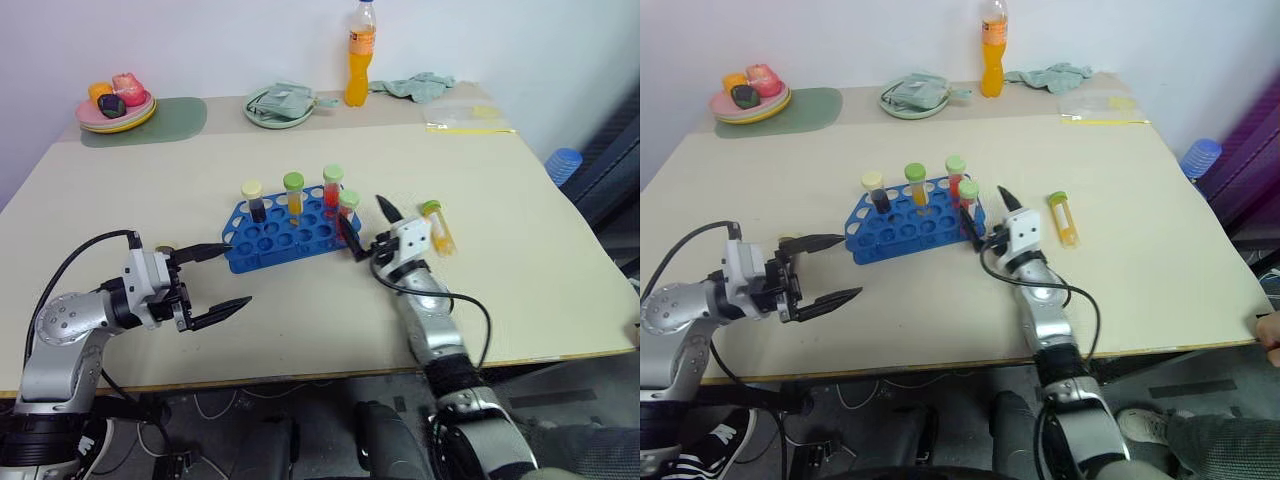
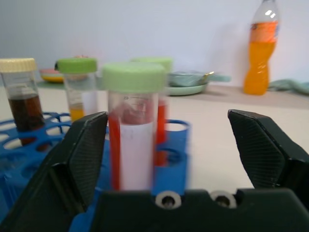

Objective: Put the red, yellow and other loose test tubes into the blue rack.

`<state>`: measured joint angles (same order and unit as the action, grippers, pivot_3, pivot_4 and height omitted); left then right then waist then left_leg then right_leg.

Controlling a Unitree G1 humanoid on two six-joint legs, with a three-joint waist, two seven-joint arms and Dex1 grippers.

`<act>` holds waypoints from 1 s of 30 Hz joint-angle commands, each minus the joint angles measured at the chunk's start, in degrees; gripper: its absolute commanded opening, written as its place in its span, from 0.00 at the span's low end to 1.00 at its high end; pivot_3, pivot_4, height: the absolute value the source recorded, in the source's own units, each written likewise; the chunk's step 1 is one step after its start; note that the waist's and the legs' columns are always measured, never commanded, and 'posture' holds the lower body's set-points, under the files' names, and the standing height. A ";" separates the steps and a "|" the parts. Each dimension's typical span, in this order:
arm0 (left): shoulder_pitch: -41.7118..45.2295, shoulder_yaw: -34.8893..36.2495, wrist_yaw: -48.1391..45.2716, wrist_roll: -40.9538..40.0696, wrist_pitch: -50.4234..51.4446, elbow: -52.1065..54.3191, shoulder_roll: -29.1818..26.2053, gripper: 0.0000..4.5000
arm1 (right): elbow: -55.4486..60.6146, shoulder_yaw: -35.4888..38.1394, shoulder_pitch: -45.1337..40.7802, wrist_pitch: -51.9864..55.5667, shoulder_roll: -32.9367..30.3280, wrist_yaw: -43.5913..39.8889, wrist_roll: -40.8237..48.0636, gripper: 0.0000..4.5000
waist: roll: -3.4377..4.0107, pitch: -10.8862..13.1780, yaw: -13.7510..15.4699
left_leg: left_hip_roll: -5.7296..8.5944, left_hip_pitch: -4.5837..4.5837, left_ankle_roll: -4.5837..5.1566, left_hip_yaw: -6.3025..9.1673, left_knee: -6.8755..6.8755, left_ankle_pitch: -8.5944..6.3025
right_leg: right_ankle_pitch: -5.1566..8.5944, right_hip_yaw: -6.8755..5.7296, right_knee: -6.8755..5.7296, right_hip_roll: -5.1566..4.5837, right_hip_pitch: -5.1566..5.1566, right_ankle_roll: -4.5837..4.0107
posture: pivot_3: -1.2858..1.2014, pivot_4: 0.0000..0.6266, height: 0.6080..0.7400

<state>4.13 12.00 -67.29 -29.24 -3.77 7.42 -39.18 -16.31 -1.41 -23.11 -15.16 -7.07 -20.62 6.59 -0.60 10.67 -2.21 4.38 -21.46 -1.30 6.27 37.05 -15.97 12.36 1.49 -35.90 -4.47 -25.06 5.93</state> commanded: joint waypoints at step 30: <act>-1.28 -4.36 3.46 3.00 -5.57 1.79 5.38 1.00 | -29.06 -19.22 -47.68 86.49 -31.59 -23.59 -2.51 0.98 | 0.03 0.02 0.18 | 0.01 -0.72 0.10 -0.05 0.09 -0.05 | -0.04 -0.06 0.36 -0.19 -0.46 0.02 | 0.52 0.24 1.00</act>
<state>3.43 7.44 -64.48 -26.33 -8.23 7.11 -33.80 -45.31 -21.57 -68.50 69.79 -38.80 -44.76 4.96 -0.57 10.69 -2.03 4.38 -22.18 -1.20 6.22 37.13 -16.02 12.32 1.43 -35.54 -4.67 -25.53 5.95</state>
